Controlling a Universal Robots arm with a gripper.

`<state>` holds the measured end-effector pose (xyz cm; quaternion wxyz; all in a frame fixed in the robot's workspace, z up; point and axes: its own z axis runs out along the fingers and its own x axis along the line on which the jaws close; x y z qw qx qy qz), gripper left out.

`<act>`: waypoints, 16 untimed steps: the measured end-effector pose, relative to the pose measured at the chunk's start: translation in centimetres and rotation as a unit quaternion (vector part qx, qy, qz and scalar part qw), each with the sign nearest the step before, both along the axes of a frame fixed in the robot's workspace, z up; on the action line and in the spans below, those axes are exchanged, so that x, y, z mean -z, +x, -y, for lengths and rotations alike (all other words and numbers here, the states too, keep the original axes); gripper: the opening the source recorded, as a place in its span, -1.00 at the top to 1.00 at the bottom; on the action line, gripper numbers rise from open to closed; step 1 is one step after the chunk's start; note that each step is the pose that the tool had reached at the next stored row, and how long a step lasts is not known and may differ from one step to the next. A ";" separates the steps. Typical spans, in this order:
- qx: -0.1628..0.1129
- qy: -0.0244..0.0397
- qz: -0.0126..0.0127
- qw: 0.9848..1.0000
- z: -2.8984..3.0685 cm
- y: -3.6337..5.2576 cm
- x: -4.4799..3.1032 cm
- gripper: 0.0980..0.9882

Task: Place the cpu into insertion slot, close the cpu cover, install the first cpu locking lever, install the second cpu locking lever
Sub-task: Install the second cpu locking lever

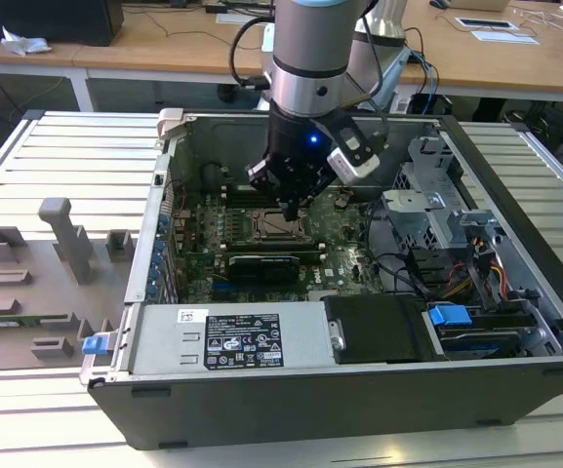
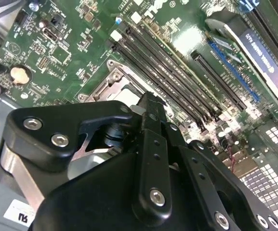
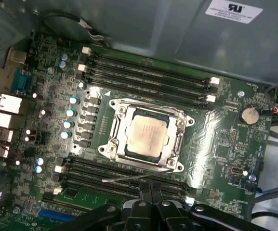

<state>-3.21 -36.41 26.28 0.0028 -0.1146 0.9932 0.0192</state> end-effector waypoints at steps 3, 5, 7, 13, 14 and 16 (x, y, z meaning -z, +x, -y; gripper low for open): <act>0.000 0.010 0.000 1.000 0.09 -0.33 0.15 0.98; 0.000 0.016 0.000 1.000 0.26 -0.54 0.40 0.98; 0.000 0.016 0.000 1.000 0.43 -0.77 1.09 0.98; 0.000 0.017 0.000 1.000 0.44 -1.76 2.58 0.98; 0.000 0.017 0.000 1.000 0.43 -1.95 2.77 0.98; 0.000 0.017 0.000 1.000 0.43 -2.30 3.13 0.98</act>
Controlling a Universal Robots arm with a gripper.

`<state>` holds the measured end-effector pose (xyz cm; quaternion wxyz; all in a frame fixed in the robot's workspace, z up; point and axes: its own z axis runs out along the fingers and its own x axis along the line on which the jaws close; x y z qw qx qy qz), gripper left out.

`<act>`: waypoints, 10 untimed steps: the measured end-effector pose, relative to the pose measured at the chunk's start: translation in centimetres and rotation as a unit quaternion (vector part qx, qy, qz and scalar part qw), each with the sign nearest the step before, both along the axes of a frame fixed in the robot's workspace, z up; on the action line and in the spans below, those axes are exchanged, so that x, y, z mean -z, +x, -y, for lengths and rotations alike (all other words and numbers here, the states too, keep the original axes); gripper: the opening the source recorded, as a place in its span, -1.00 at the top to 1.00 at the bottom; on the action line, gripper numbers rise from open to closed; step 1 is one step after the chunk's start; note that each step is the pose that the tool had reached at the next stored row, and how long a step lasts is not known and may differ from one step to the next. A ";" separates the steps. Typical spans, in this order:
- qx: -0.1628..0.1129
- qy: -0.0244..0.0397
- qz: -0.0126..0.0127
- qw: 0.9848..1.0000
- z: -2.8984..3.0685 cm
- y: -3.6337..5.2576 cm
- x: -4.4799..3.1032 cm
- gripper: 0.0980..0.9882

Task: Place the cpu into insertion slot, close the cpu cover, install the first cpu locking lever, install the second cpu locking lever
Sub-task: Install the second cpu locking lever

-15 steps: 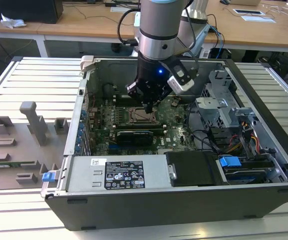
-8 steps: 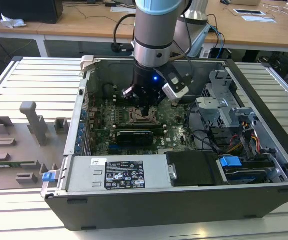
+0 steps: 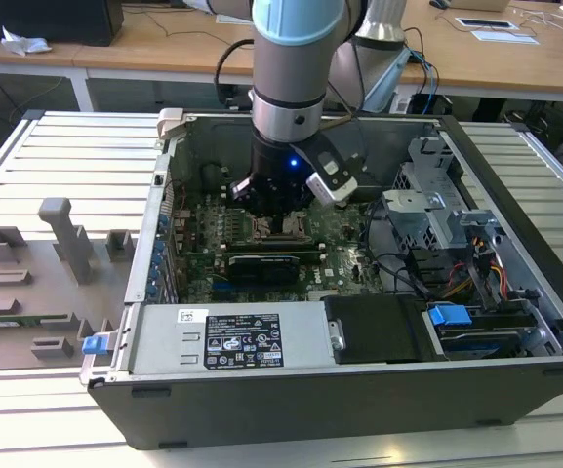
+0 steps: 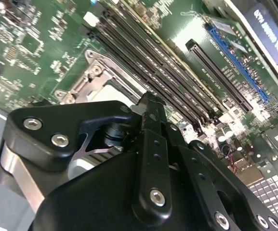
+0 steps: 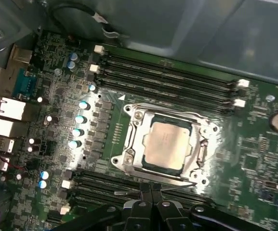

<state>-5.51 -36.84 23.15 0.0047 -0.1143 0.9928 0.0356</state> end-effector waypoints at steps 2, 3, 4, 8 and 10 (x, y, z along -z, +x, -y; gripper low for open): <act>0.000 0.000 0.000 1.000 0.00 -0.40 0.59 0.98; 0.000 0.000 0.000 1.000 0.00 -0.50 0.77 0.98; 0.000 0.000 0.000 1.000 0.00 -0.61 0.99 0.98; 0.000 0.000 0.000 1.000 0.00 -1.01 1.49 0.98; 0.000 0.000 0.000 1.000 0.00 -1.30 2.01 0.98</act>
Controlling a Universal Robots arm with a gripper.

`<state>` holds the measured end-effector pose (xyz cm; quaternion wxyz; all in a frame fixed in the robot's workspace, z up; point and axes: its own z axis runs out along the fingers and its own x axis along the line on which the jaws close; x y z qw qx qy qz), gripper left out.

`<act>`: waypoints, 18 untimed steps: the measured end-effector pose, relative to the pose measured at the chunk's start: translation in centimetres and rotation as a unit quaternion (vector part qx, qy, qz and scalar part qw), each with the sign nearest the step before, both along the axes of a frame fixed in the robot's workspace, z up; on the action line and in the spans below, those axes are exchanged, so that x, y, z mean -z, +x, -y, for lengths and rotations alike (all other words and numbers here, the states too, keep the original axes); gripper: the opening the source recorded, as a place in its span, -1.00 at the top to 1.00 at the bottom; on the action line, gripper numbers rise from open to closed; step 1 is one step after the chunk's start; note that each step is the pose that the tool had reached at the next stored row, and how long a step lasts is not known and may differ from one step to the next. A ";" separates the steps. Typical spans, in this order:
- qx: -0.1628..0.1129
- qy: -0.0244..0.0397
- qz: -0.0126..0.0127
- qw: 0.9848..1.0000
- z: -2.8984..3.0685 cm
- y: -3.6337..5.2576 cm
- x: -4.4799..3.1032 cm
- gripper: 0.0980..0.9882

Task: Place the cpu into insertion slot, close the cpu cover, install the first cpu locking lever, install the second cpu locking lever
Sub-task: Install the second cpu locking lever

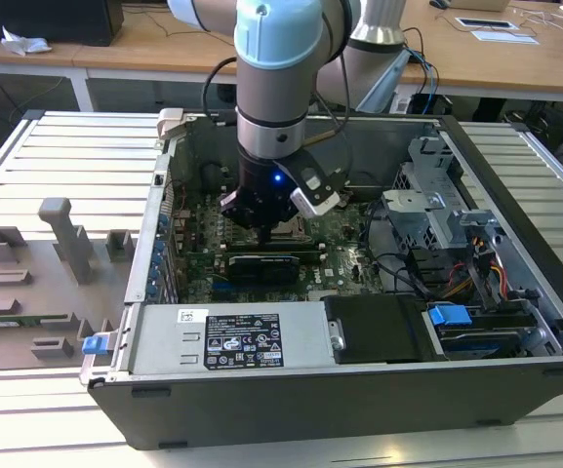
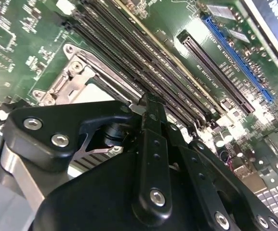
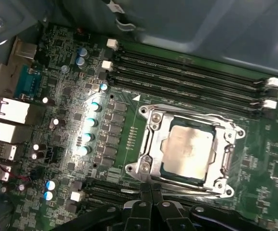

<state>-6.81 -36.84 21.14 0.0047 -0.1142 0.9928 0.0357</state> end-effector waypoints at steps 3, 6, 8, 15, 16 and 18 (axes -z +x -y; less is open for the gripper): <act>0.000 0.001 0.000 1.000 0.01 -0.57 0.39 0.98; 0.000 0.012 0.000 1.000 0.00 -1.56 0.44 0.98; 0.000 0.016 0.000 1.000 0.00 -1.81 0.46 0.98; -0.002 0.028 -0.001 1.000 -0.23 -2.00 1.36 0.98; -0.002 0.028 0.000 1.000 -0.24 -2.00 1.37 0.98; -0.002 0.029 0.001 1.000 -0.21 -2.07 1.39 0.98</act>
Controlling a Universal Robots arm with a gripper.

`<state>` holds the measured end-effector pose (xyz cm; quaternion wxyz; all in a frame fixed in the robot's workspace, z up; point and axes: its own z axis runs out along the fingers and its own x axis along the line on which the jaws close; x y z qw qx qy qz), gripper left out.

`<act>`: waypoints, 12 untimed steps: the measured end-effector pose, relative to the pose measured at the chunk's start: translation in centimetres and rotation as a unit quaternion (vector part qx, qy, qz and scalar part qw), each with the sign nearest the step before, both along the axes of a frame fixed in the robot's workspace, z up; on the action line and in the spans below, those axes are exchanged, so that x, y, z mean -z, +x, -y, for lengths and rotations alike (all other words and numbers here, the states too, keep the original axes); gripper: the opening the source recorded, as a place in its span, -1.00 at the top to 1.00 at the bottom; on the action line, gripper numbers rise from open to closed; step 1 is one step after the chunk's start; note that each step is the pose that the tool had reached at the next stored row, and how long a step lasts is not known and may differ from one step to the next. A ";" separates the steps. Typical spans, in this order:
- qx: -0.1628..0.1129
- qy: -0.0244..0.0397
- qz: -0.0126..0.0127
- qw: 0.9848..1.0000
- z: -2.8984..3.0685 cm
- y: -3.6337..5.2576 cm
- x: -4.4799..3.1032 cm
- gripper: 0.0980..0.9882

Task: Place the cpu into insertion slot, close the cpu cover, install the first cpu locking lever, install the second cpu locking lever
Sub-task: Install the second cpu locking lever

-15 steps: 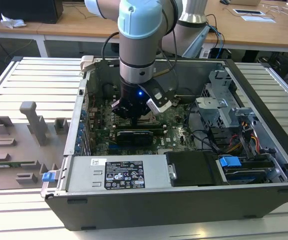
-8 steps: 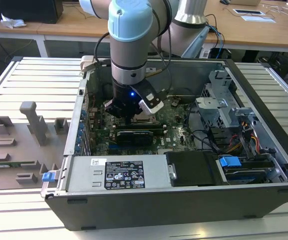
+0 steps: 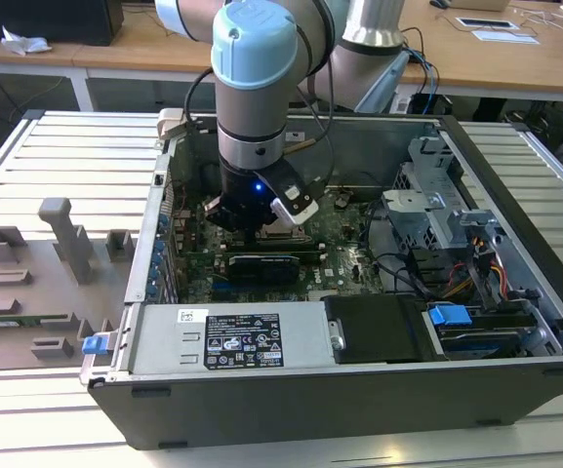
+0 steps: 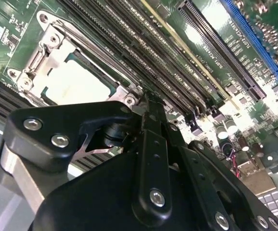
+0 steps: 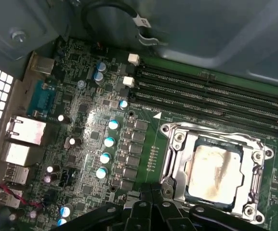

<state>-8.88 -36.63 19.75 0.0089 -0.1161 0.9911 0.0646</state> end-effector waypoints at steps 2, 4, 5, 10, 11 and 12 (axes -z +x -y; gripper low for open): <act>0.000 0.001 0.003 1.000 0.20 -0.17 -0.10 0.98; 0.000 0.000 0.004 1.000 0.42 -0.29 -0.18 0.98; 0.000 0.000 0.004 1.000 0.45 -0.30 -0.41 0.98; 0.000 0.000 0.004 1.000 0.19 -0.06 -1.48 0.98; 0.000 0.000 0.004 1.000 0.12 0.02 -1.53 0.98; 0.000 0.000 0.004 1.000 -0.02 0.21 -1.56 0.98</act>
